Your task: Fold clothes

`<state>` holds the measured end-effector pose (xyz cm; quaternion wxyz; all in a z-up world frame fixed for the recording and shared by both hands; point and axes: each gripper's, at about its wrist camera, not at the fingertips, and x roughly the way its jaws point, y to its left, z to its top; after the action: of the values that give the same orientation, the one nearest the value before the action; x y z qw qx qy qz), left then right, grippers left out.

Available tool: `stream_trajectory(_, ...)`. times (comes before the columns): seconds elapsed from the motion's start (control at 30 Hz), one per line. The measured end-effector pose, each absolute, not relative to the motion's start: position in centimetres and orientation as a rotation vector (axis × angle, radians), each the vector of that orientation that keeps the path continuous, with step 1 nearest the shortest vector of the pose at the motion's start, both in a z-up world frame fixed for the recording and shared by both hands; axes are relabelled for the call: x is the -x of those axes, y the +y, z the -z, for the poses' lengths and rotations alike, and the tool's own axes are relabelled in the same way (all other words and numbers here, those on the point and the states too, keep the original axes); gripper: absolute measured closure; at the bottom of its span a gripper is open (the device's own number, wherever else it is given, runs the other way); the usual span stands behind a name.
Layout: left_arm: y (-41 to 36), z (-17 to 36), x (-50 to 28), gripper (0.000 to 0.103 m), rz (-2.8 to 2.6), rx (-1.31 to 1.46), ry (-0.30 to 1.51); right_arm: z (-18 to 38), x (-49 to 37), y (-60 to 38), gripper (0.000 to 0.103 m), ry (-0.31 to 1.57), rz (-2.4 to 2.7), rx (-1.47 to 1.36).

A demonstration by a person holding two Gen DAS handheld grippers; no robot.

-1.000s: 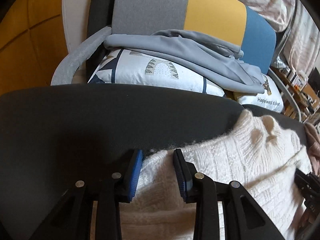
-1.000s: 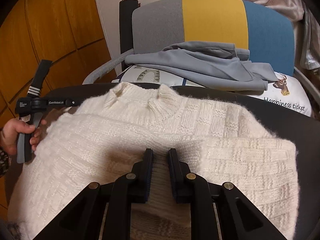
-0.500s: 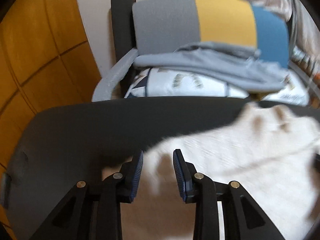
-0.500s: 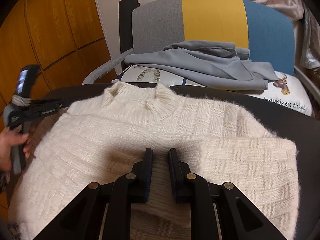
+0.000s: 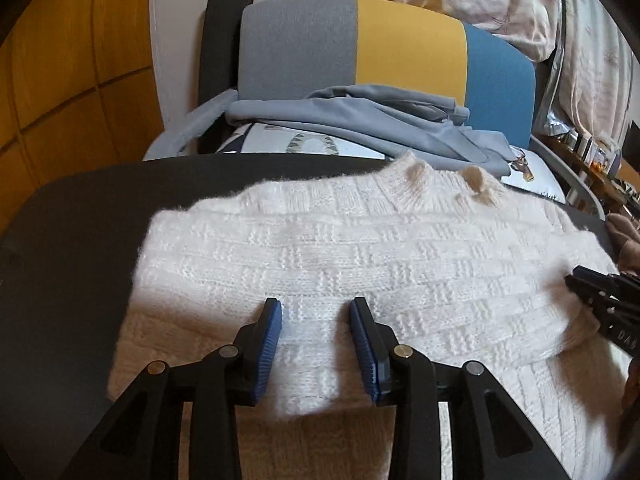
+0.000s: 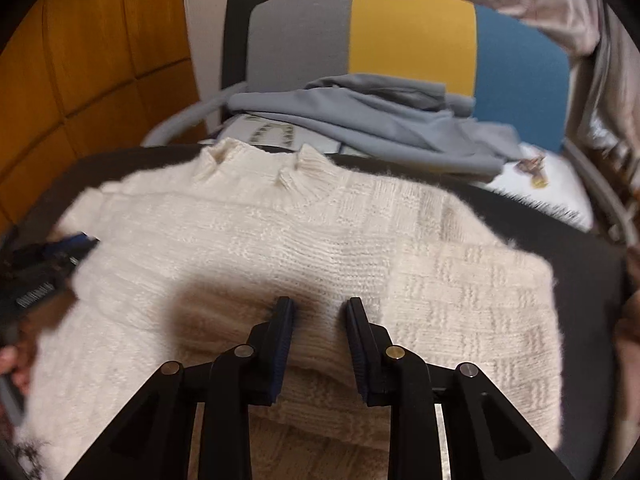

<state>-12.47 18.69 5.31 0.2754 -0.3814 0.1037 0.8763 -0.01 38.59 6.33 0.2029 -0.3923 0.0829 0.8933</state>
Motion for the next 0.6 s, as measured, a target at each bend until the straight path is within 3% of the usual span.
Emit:
stream_trajectory(0.07,18.8,-5.5,12.9,0.067,-2.337,1.039,0.256,-6.4,0.2,38.8,0.076,0.193,-2.477,1.103)
stream_trajectory(0.2,15.7,-6.6,11.9,0.067,-2.301,1.093,0.106,-8.4,-3.2,39.3,0.066,0.368,-2.506,1.054)
stream_trajectory(0.3,13.4,-6.4,9.2,0.067,-2.263,1.124,0.055,-9.4,-7.0,37.1,0.066,0.453,-2.535,1.040)
stream_trajectory(0.5,11.8,-4.9,2.6,0.067,-2.259,1.085,0.236,-7.5,-11.8,32.4,0.063,0.409,-2.457,1.155)
stream_trajectory(0.6,11.2,-4.9,2.1,0.066,-2.266,1.084,0.218,-6.5,-13.0,31.7,0.060,0.364,-2.423,1.156)
